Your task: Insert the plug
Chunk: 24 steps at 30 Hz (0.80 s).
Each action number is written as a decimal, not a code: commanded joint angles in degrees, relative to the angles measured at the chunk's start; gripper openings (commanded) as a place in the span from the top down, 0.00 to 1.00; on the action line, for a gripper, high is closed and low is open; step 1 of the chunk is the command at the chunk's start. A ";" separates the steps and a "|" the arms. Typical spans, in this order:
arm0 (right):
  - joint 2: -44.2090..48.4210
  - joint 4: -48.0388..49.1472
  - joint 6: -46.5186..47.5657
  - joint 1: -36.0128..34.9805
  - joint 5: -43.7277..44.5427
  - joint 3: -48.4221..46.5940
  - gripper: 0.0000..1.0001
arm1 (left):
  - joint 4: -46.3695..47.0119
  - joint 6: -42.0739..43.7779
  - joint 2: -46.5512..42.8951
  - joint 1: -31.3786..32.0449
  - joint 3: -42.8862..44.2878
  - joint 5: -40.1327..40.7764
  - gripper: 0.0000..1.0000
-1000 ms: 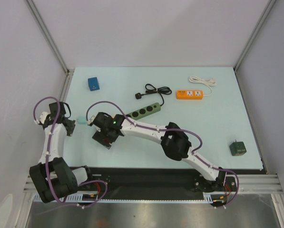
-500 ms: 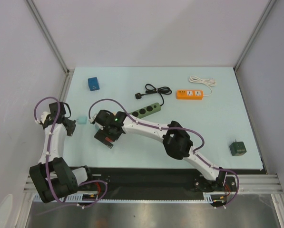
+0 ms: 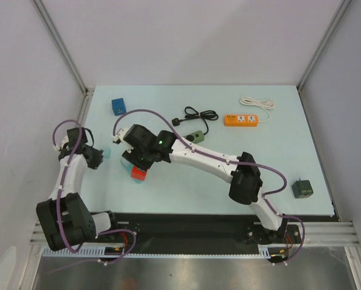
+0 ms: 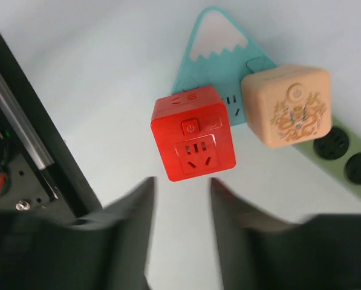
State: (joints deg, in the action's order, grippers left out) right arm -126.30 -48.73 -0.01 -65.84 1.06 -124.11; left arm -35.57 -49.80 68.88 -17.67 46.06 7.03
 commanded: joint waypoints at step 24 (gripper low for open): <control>0.87 7.42 -1.04 2.21 -4.75 5.55 0.79 | 6.65 8.83 0.82 11.08 2.45 -8.50 1.00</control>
State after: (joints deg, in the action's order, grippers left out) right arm -128.22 -40.45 -1.50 -64.16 -5.21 -117.67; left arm -30.92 -45.89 72.29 -7.22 46.09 1.13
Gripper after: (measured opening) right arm 0.195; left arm 0.005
